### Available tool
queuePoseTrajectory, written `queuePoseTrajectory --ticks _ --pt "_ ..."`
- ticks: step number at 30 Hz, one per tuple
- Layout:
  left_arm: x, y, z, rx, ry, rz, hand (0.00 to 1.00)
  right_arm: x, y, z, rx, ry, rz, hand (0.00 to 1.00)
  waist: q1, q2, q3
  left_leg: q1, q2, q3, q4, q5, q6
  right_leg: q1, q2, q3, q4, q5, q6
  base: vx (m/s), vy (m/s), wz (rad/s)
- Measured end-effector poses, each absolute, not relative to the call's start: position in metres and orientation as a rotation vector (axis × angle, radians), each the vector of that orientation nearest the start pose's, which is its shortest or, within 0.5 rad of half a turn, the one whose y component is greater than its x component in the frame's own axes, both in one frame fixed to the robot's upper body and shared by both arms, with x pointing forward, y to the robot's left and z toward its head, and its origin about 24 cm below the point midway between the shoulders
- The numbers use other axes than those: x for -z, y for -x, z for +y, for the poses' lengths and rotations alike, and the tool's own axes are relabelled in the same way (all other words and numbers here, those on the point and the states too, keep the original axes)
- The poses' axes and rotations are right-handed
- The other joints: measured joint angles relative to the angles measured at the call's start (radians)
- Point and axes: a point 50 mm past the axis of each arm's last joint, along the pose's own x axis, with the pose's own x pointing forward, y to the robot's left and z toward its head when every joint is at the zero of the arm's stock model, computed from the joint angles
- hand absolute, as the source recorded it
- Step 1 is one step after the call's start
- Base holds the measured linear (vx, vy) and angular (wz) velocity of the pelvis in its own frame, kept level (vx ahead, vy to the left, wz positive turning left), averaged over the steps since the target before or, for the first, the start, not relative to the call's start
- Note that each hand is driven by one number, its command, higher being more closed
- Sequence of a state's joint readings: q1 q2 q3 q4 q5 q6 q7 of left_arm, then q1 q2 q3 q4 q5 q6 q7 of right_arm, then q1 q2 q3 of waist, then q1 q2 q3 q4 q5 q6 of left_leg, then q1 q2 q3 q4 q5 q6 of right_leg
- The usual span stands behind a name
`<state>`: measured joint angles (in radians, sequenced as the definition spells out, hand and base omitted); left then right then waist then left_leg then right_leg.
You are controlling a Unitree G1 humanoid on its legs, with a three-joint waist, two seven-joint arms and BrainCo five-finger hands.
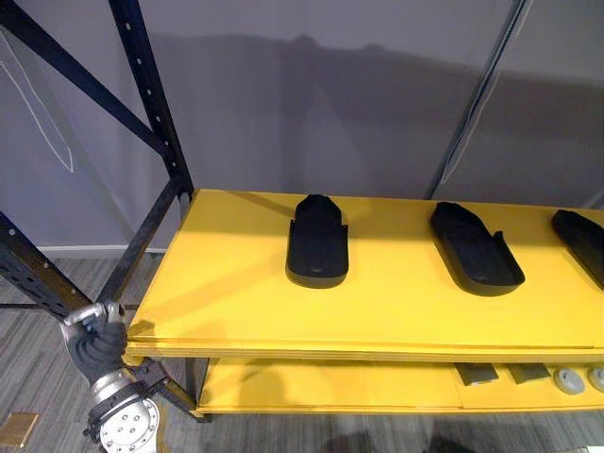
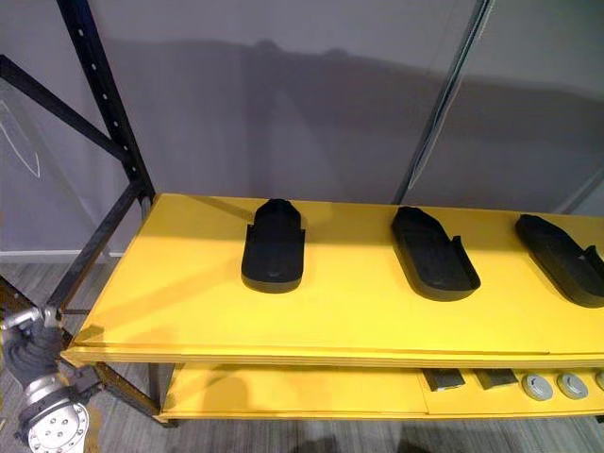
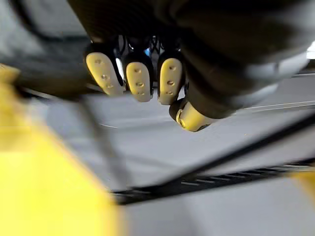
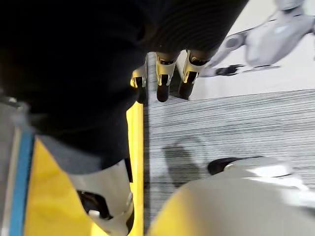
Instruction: Walk over and take plastic housings, then place them on the shelf
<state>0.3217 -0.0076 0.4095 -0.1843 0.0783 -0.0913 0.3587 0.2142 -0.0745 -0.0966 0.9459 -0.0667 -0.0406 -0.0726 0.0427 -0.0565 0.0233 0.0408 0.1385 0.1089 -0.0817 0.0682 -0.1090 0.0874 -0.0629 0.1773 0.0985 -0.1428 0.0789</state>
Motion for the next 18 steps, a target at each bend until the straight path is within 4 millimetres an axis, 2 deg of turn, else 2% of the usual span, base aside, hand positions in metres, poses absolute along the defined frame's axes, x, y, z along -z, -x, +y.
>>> queuePoseTrajectory --ticks 1,2,3,4,5,7,10,13,18 --pt "-0.025 -0.146 0.278 -0.840 -0.211 0.081 1.00 0.160 -0.066 -0.200 0.202 0.109 1.104 0.00 0.000 0.000 0.000 0.001 0.000 0.001 0.001 -0.001 0.000 0.000 0.000 0.000 0.000 0.000 0.000 -0.03 0.009 -0.06" --pt "0.004 -0.137 0.281 -0.854 -0.193 0.236 1.00 0.158 -0.072 -0.198 0.197 0.102 1.082 0.00 -0.001 -0.001 -0.001 0.003 0.001 0.006 0.003 -0.002 0.000 0.000 0.000 0.001 0.000 0.000 0.000 -0.03 0.009 -0.07" --pt "0.016 -0.131 0.281 -0.862 -0.182 0.305 0.00 0.157 -0.074 -0.197 0.194 0.099 1.075 0.00 -0.001 -0.002 -0.001 0.004 0.001 0.007 0.005 -0.003 0.001 0.000 0.000 0.002 0.001 -0.001 0.000 -0.02 0.011 -0.06" --pt "0.040 -0.121 0.279 -0.859 -0.166 0.428 0.00 0.157 -0.076 -0.195 0.191 0.094 1.070 0.00 0.000 -0.005 -0.003 0.010 0.000 0.008 0.007 0.000 0.006 0.002 -0.002 0.001 0.002 -0.002 0.000 0.00 0.000 0.00" --pt "0.052 -0.115 0.278 -0.851 -0.156 0.495 0.00 0.157 -0.077 -0.194 0.190 0.092 1.070 0.00 0.001 -0.005 -0.002 0.015 0.000 0.009 0.006 0.001 0.006 0.002 -0.003 0.001 0.003 -0.003 0.001 -0.02 0.012 -0.05" --pt "0.098 -0.085 0.268 -0.819 -0.110 0.759 0.00 0.156 -0.082 -0.188 0.182 0.075 1.055 0.00 0.001 -0.004 -0.004 0.032 -0.002 0.026 0.000 0.000 0.006 -0.002 -0.005 0.007 0.018 -0.013 0.000 -0.03 0.015 -0.13" --pt "0.133 -0.052 0.249 -0.750 -0.048 0.991 0.00 0.157 -0.087 -0.177 0.166 0.043 1.045 0.00 0.000 -0.004 -0.006 0.034 -0.003 0.031 -0.005 0.000 0.005 -0.007 -0.005 0.010 0.018 -0.015 -0.002 -0.01 0.009 -0.05" --pt "0.144 -0.041 0.240 -0.710 -0.019 1.070 0.00 0.159 -0.088 -0.173 0.172 0.021 1.065 0.00 -0.001 -0.002 -0.005 0.033 -0.004 0.030 -0.005 0.001 0.005 -0.008 -0.005 0.011 0.015 -0.016 -0.003 0.00 0.000 0.00" --pt "0.151 -0.045 0.235 -0.606 -0.034 1.101 0.00 0.162 -0.089 -0.176 0.184 0.017 1.089 0.00 -0.003 0.001 -0.004 0.034 -0.006 0.036 -0.005 -0.001 0.003 -0.014 -0.005 0.024 0.015 -0.016 -0.004 -0.01 0.010 -0.06"
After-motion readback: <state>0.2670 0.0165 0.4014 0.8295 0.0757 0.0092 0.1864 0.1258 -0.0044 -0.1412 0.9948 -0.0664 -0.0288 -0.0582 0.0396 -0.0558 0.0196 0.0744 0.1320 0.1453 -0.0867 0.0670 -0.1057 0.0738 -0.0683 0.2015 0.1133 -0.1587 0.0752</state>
